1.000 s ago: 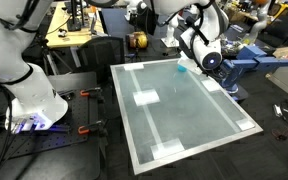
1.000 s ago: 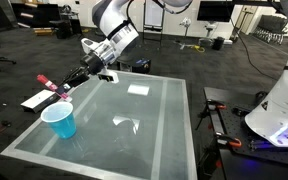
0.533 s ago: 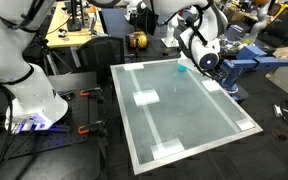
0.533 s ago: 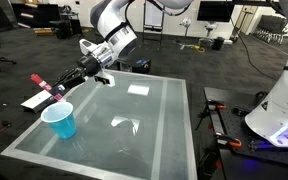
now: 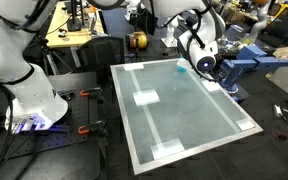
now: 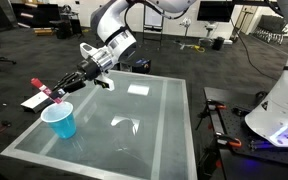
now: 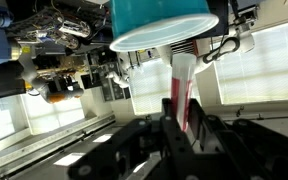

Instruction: Put the red marker in the light blue cup

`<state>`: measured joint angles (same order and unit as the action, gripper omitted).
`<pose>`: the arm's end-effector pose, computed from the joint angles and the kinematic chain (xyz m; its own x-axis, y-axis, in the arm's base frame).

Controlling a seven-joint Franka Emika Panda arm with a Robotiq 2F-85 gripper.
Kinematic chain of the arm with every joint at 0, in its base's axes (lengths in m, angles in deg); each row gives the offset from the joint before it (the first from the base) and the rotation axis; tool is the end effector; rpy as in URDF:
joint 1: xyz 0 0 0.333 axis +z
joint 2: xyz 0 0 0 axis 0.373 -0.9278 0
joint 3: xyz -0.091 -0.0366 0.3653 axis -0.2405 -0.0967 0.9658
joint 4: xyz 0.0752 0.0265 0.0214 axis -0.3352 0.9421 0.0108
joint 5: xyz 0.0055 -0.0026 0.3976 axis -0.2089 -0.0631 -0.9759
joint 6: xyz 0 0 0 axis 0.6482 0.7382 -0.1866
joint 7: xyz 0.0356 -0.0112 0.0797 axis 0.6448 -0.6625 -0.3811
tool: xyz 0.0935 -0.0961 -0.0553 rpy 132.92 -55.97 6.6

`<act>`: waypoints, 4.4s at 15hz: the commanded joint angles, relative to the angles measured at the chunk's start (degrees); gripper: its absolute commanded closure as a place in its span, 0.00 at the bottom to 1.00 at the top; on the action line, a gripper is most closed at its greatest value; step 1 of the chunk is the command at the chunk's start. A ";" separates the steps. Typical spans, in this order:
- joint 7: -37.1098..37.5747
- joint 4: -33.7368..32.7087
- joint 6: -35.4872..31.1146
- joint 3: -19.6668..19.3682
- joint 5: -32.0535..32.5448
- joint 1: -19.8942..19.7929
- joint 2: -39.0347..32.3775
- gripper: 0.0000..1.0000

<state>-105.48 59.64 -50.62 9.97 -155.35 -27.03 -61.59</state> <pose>0.7843 0.0812 0.2302 0.3069 0.1372 0.9418 0.8408 -0.5027 -0.2008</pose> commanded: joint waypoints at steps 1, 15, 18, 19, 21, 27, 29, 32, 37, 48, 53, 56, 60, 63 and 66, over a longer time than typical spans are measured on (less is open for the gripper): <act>-1.70 -1.45 2.16 -1.63 -1.85 1.22 -1.25 0.95; -4.35 -1.88 1.81 -1.77 -3.80 1.46 -3.70 0.95; -6.19 -1.72 1.40 -2.02 -4.14 1.82 -3.97 0.95; -6.75 -1.72 1.32 -2.05 -4.19 1.87 -4.11 0.95; -7.14 -1.73 1.37 -2.10 -4.24 1.93 -4.35 0.54; -7.69 -1.82 1.48 -2.30 -4.42 2.18 -4.61 0.11; -7.74 -1.85 1.45 -2.29 -4.43 2.26 -4.58 0.00; -8.20 -1.51 1.33 -2.18 -4.61 2.37 -4.00 0.00; -11.02 -0.86 1.56 -2.07 -5.33 2.64 -2.64 0.00; -16.46 4.39 0.30 -2.25 -6.72 3.75 5.77 0.00; -19.66 10.15 0.09 -2.74 -9.92 3.69 12.52 0.00; -20.93 14.63 0.42 -3.38 -12.06 3.96 16.81 0.00; -22.19 20.13 0.85 -4.01 -14.05 4.47 21.88 0.00; -20.39 17.51 0.86 -4.85 -13.15 5.29 19.64 0.00; -20.84 19.16 0.82 -4.90 -13.45 5.47 21.06 0.00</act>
<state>-126.73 78.78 -50.53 7.28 -168.45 -23.40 -40.67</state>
